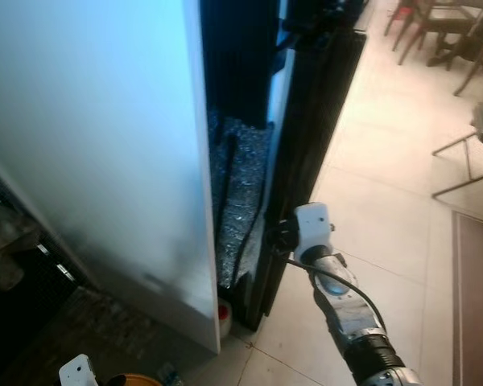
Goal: Restocking fridge
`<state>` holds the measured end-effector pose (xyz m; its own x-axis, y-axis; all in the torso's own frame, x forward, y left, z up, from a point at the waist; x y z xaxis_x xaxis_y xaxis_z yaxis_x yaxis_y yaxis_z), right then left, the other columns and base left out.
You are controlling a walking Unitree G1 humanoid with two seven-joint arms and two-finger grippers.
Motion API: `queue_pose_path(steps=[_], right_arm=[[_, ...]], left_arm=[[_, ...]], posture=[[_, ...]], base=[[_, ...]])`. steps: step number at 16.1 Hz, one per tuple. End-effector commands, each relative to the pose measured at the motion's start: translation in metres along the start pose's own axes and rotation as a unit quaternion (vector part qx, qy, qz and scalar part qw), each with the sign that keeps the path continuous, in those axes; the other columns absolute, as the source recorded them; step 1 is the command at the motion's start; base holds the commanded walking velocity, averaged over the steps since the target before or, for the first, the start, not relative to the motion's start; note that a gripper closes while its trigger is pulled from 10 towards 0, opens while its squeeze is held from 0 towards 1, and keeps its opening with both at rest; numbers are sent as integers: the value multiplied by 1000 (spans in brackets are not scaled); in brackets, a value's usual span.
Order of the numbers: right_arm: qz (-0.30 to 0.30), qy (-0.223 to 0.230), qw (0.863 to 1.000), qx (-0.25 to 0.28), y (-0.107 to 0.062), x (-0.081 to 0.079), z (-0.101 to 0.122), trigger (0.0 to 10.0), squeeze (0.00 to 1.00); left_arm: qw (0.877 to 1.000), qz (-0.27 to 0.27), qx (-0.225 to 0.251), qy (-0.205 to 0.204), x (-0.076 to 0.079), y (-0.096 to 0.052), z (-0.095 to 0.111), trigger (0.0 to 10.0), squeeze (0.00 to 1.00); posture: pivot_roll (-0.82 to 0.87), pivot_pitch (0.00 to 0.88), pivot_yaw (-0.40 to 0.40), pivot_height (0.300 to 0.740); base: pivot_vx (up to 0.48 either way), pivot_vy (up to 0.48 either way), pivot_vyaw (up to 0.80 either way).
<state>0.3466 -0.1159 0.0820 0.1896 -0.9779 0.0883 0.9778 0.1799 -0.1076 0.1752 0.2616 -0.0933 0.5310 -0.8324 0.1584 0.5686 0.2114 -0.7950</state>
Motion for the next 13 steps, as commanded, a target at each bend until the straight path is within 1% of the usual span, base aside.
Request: queue_pose_path(steps=[1,2,3,4,6,9,10,11,12,13], right_arm=[[-86,6,996,14,-4,39,4,10000,0],[-92,6,996,14,-5,42,4,10000,0],[-134,2,991,11,-14,61,0,10000,0],[-144,0,989,10,-17,66,-1,10000,0],[-182,-3,983,-3,-30,85,-10,10000,0],[-213,-5,977,-12,-42,99,-17,10000,0],[-227,-6,974,-22,-49,105,-23,10000,0],[-237,-2,971,-30,-53,108,-27,10000,0],[-258,26,964,-56,-62,115,-41,10000,0],[-270,43,959,-69,-66,118,-47,10000,0]], left_arm=[[1000,-1,-17,8,-1,-2,-11,10000,0],[1000,-1,-17,8,-1,-2,-11,10000,0],[1000,-2,-17,10,-1,-2,-11,10000,0],[1000,-3,-17,10,-1,-1,-10,10000,0],[1000,-5,-17,11,0,-1,-10,10000,0],[1000,-6,-18,14,0,-1,-10,10000,0],[1000,-5,-19,14,0,-1,-11,10000,0],[1000,-5,-19,14,0,-1,-11,10000,0],[1000,-5,-19,14,0,-2,-11,10000,0],[1000,-5,-20,14,-1,-2,-12,10000,0]], posture=[[15,56,-15,740],[15,56,-15,740],[14,54,-14,740],[13,55,-14,740],[9,58,-11,740],[5,62,-10,740],[6,62,-12,740],[7,63,-12,740],[7,63,-15,740],[7,63,-15,740]], base=[[0,0,0],[0,0,0],[0,0,0],[0,0,0],[0,0,0],[0,0,0],[0,0,0],[0,0,0],[0,0,0],[0,0,0]])
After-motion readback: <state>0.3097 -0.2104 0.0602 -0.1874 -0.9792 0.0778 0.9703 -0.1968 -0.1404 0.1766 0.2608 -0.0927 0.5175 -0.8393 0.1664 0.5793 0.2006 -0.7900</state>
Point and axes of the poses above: a point about 5 cm out from each wrist's last joint towards the gripper, its own y axis pointing out of the wrist towards the gripper, its own z axis along the axis of the wrist's last joint, x = y × z, the point moved 2 cm from there along y, pointing out of the wrist towards the gripper, and after that the axes turned 2 degrees about y, right-handed, at the moved point
